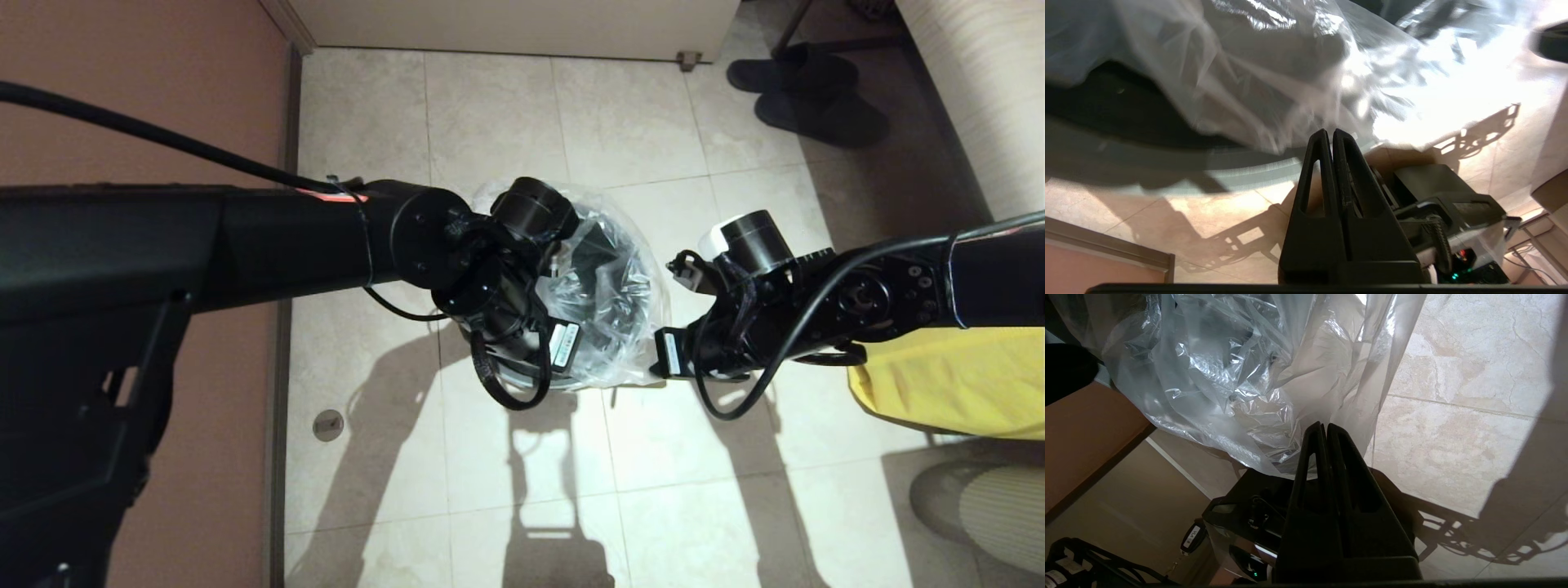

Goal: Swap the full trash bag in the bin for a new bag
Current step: Put the new garbage bag on the trash can

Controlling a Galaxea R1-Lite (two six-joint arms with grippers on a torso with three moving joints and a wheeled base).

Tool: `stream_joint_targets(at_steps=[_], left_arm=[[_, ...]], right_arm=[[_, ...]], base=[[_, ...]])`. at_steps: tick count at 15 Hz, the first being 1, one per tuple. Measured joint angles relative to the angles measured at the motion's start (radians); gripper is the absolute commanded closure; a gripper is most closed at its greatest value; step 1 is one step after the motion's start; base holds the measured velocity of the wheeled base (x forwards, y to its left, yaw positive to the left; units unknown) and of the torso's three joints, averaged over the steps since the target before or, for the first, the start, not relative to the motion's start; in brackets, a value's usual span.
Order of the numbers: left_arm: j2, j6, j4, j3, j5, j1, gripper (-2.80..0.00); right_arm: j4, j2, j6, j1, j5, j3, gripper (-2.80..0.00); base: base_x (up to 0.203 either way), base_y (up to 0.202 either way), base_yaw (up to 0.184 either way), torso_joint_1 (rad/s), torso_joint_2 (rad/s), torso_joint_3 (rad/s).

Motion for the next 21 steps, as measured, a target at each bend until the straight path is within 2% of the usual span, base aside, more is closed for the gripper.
stream_joint_targets(at_steps=[3,5,7,8,9,13,17,18,21], left_arm=[[-0.052,-0.048,-0.015,0.019,0.029,0.012,0.00],[-0.082,-0.087,-0.056,0.016,0.104,0.040,0.00],[-0.103,-0.093,-0.067,0.014,0.196,0.051,0.00],[-0.107,-0.094,-0.085,0.012,0.212,0.053,0.00],[-0.107,-0.094,-0.119,0.010,0.216,0.053,-2.80],[-0.065,-0.087,-0.272,0.006,0.237,0.050,-2.80],[-0.010,-0.081,-0.303,0.003,0.291,0.052,-2.80],[0.000,-0.080,-0.314,0.003,0.292,0.052,0.00],[0.016,-0.068,-0.358,0.002,0.293,0.050,0.00]], right_arm=[[-0.001,0.004,0.001,0.000,0.000,0.001,0.00],[-0.001,0.005,0.003,0.000,0.001,0.001,0.00],[-0.001,0.006,0.003,0.000,0.001,0.001,0.00],[-0.001,0.007,0.003,0.000,0.001,0.001,0.00],[-0.003,0.008,0.003,0.001,0.001,0.001,0.00],[-0.003,0.010,0.003,0.007,0.001,0.001,0.00],[-0.003,0.016,0.003,0.007,0.001,0.001,0.00],[-0.004,0.018,0.003,0.007,0.001,0.001,0.00],[-0.005,0.023,0.003,0.007,0.002,0.001,0.00]], base=[[0.000,0.000,0.000,0.000,0.00,0.000],[0.000,0.000,0.000,0.000,0.00,0.000],[0.000,0.000,0.000,0.000,0.00,0.000],[0.000,0.000,0.000,0.000,0.00,0.000],[0.000,0.000,0.000,0.000,0.00,0.000],[0.000,0.000,0.000,0.000,0.00,0.000],[0.000,0.000,0.000,0.000,0.00,0.000],[0.000,0.000,0.000,0.000,0.00,0.000],[0.000,0.000,0.000,0.000,0.00,0.000]])
